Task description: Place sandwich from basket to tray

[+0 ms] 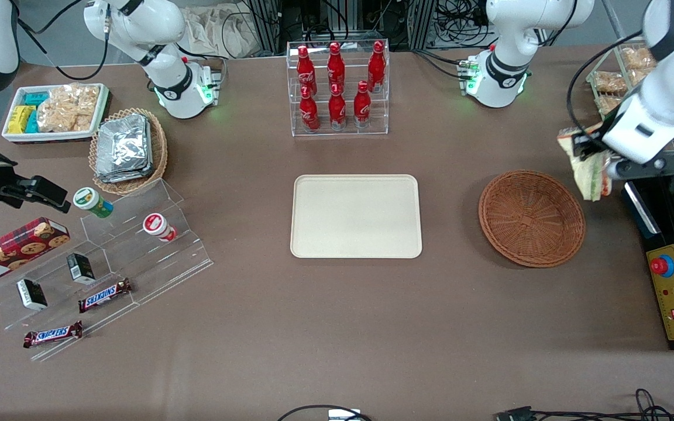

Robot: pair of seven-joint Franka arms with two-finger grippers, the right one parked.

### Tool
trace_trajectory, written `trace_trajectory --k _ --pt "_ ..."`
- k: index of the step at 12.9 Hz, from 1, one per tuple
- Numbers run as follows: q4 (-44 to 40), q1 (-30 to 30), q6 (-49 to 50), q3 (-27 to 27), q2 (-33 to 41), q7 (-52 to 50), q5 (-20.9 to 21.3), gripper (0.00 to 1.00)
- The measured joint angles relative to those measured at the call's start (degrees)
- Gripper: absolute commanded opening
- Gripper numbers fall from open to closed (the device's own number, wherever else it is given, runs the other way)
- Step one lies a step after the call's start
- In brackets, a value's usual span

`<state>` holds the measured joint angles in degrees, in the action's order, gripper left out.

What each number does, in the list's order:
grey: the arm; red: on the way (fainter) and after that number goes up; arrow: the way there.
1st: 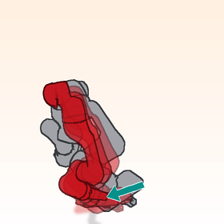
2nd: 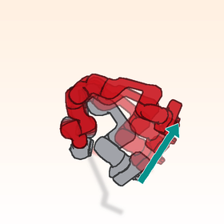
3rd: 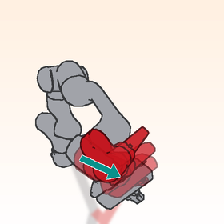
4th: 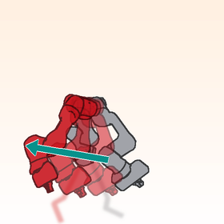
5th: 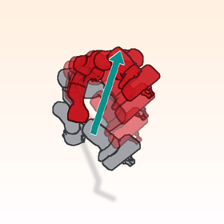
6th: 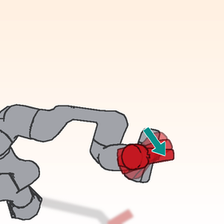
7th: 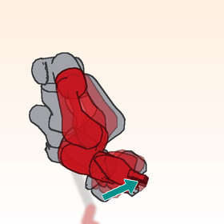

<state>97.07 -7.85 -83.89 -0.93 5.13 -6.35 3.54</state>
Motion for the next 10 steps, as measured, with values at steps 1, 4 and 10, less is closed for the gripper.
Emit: trace_trajectory --k 1,4,10 --pt "-2.9 0.0 1.7 1.1 -0.5 1.3 -0.3 0.05" --pt "-6.8 0.3 3.5 10.5 -1.9 -3.5 -0.9 0.06" --pt "-14.5 3.7 3.3 38.4 -11.7 -35.1 -1.2 0.1"
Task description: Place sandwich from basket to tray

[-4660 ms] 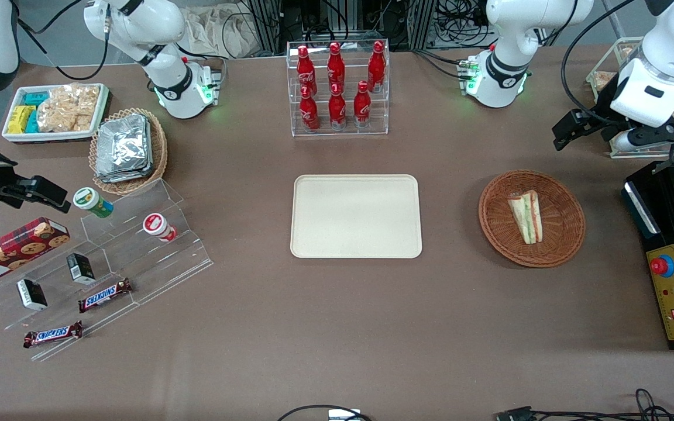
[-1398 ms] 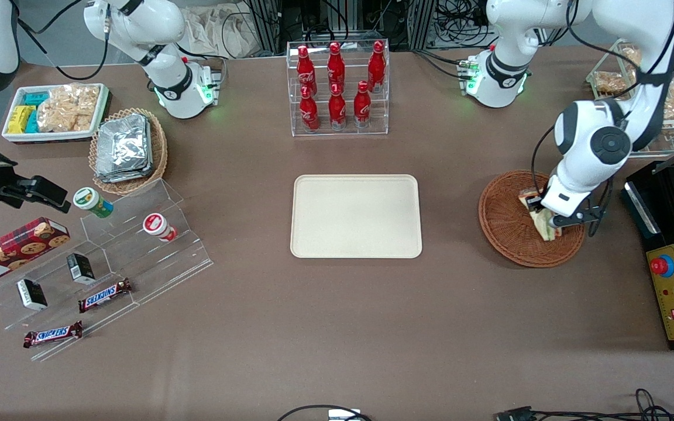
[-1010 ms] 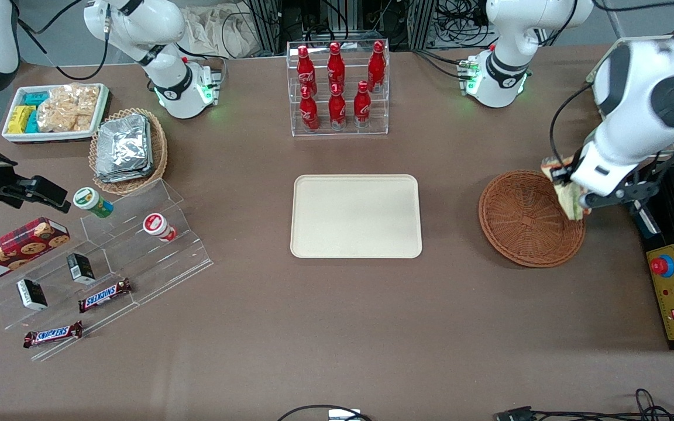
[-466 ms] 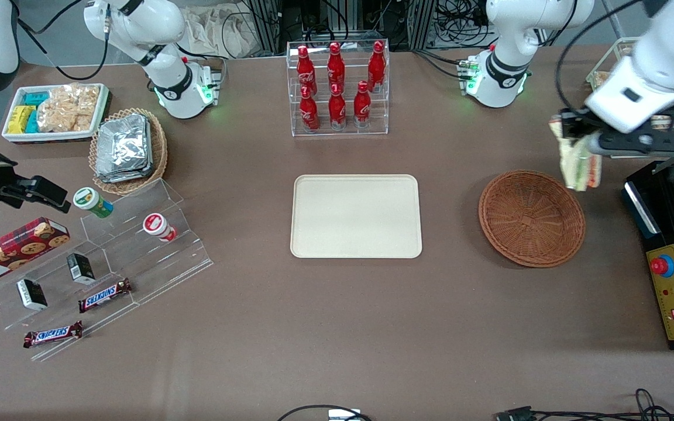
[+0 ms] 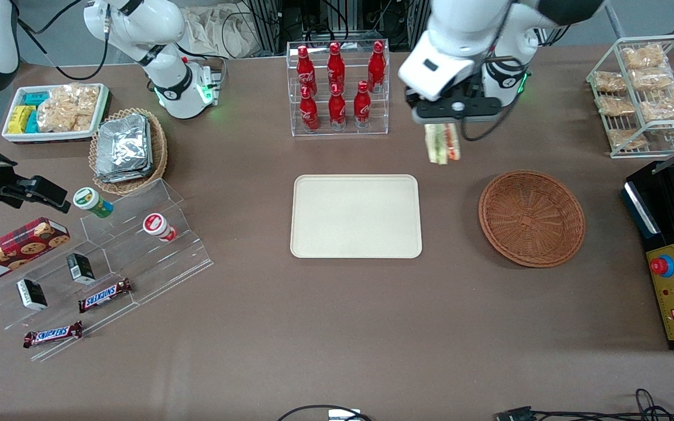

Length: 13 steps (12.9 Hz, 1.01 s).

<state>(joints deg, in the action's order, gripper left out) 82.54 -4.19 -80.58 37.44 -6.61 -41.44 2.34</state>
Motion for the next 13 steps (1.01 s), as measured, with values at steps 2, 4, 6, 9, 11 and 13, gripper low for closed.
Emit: trace_trajectory --k 2,4,6,9,11,13 --pt "0.4 0.6 -0.9 0.2 -2.4 -0.5 0.2 0.1" --pt "5.2 1.3 -6.3 0.2 -3.7 -0.5 0.7 0.09" --pt "13.1 1.2 -14.9 0.4 -4.2 -0.5 2.4 0.09" --pt "26.7 1.3 -30.7 0.5 -5.1 -0.5 6.5 0.05" --pt "34.1 1.3 -41.4 -0.4 -6.9 -0.5 9.0 0.09" --pt "37.2 1.4 -48.6 -1.6 -10.9 -0.5 12.0 0.1"
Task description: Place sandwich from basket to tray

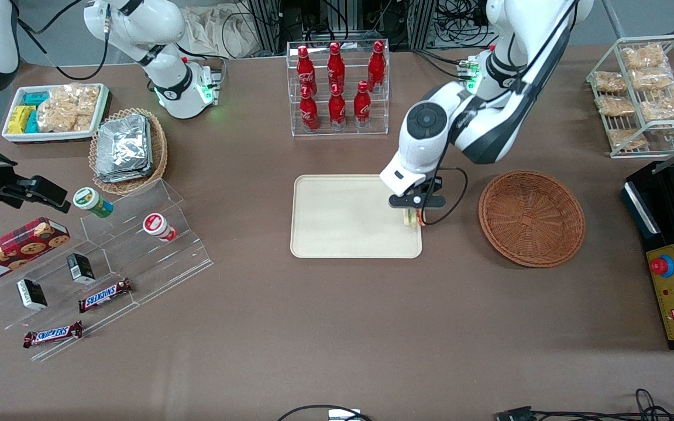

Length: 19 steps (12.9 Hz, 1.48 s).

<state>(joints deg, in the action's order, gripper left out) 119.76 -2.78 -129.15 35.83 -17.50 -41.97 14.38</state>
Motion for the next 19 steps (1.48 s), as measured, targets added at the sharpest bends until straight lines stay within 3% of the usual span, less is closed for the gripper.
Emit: trace_trajectory --k 5,7,8,9,16,19 --pt "-0.2 0.0 -8.2 -1.4 -9.3 0.0 6.1 0.24" --pt "-0.4 0.0 -8.6 -1.4 -10.6 -0.1 6.5 0.39" --pt "-0.5 0.0 -8.7 -1.4 -10.8 -0.1 6.5 0.79" --pt "-0.6 0.0 -8.7 -1.4 -10.9 -0.2 6.5 1.0" --pt "-2.2 0.1 -8.0 -1.4 -10.9 -0.6 6.5 1.0" --pt "-8.2 0.1 2.4 -1.0 -9.6 -0.6 5.9 1.0"
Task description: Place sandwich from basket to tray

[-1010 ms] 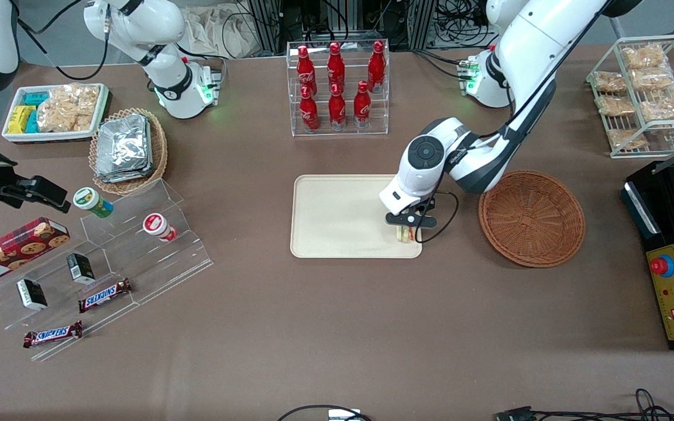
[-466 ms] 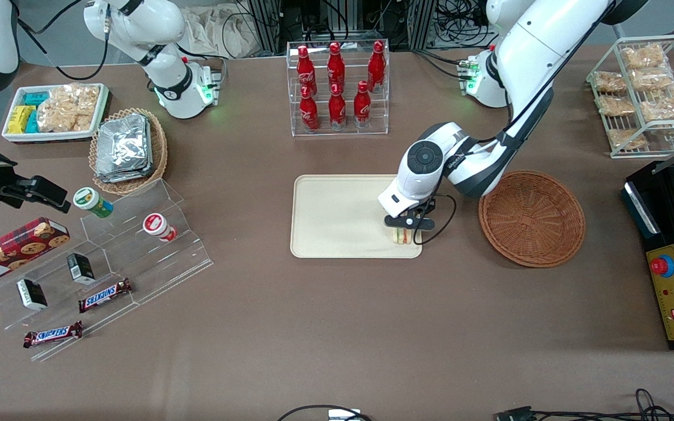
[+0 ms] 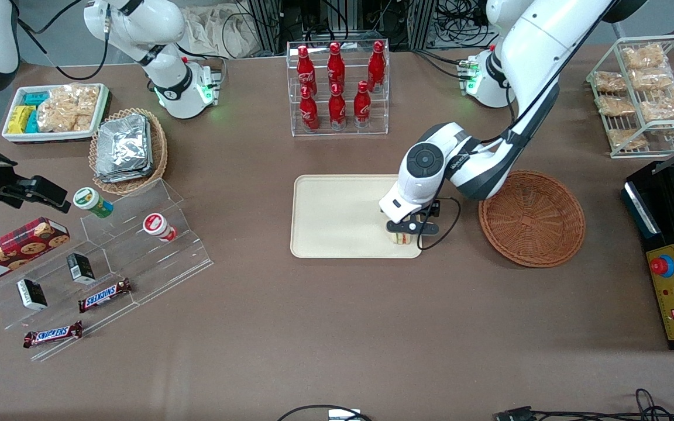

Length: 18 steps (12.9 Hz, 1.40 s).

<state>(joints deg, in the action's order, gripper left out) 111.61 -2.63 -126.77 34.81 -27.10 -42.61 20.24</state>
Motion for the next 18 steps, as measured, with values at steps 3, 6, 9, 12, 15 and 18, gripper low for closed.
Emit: trace_trajectory --k 3,6,9,12,15,18 --pt "-9.0 -0.1 14.7 0.8 4.9 1.8 -4.2 1.0" --pt "-15.9 -0.1 25.3 0.0 12.3 3.9 -9.2 1.0" --pt "-16.4 -0.2 31.8 -7.5 21.4 11.2 -16.1 1.0" --pt "-14.4 0.0 35.3 -19.3 29.0 23.8 -19.7 1.0" --pt "-9.2 -1.6 35.5 -28.9 35.0 30.1 -20.5 1.0" --pt "-7.2 -3.3 35.8 -33.6 37.5 30.7 -21.4 1.0"
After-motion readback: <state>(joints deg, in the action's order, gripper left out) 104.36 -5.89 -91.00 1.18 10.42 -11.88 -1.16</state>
